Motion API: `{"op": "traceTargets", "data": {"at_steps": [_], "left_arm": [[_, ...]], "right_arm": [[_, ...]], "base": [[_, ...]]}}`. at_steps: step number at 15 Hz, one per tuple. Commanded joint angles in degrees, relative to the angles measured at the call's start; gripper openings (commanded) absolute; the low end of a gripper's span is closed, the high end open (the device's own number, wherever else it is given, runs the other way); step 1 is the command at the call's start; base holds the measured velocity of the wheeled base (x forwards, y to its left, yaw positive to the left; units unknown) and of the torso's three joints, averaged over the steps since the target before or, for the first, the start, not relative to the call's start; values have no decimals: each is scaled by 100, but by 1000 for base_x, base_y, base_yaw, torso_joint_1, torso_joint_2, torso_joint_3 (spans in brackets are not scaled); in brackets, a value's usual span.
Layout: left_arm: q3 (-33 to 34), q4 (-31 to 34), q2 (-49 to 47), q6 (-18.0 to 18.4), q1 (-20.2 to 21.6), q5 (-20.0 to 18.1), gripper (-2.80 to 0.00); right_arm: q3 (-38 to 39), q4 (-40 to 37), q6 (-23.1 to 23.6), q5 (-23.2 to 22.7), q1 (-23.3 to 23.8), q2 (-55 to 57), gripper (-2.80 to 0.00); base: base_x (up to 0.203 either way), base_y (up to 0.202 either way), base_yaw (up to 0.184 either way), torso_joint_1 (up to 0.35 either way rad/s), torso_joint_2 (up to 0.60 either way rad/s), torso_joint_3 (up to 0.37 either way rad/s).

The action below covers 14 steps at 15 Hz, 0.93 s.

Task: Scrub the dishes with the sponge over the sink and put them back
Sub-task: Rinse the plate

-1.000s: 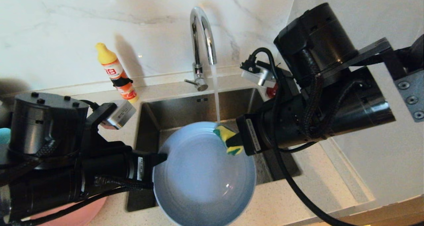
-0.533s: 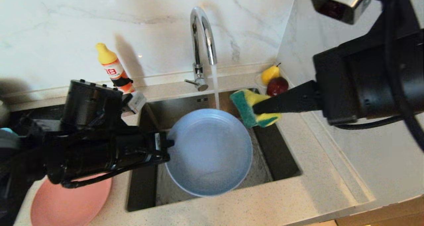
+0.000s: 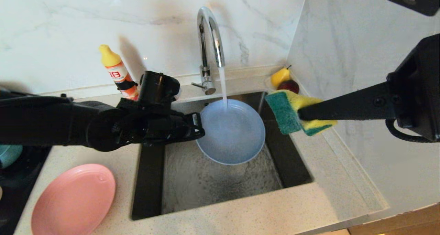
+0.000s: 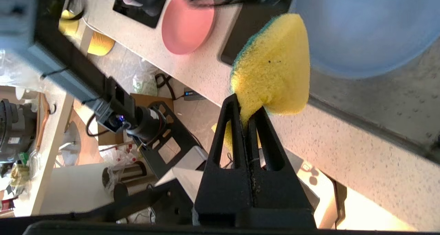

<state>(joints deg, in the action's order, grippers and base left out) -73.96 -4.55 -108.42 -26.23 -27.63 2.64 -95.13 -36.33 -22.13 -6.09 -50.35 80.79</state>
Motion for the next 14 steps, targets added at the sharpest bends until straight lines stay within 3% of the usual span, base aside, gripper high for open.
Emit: {"op": "traceTargets", "data": {"at_steps": [1, 6, 11, 14], "left_arm": [[-619, 17, -763, -21, 68, 53, -280], [-1177, 273, -1081, -22, 73, 64, -280], [-1109, 296, -1013, -22, 80, 76, -280], [-818, 283, -723, 68, 319, 138, -280]], "right_arm": [[124, -15, -11, -7, 78, -98, -280], [285, 18, -20, -7, 113, -111, -280], [398, 29, -37, -15, 113, -99, -280], [463, 29, -46, -21, 113, -72, -280]], "base": [[0, 0, 0, 0, 0, 0], [0, 0, 0, 0, 0, 0], [0, 0, 0, 0, 0, 0], [0, 0, 0, 0, 0, 0]]}}
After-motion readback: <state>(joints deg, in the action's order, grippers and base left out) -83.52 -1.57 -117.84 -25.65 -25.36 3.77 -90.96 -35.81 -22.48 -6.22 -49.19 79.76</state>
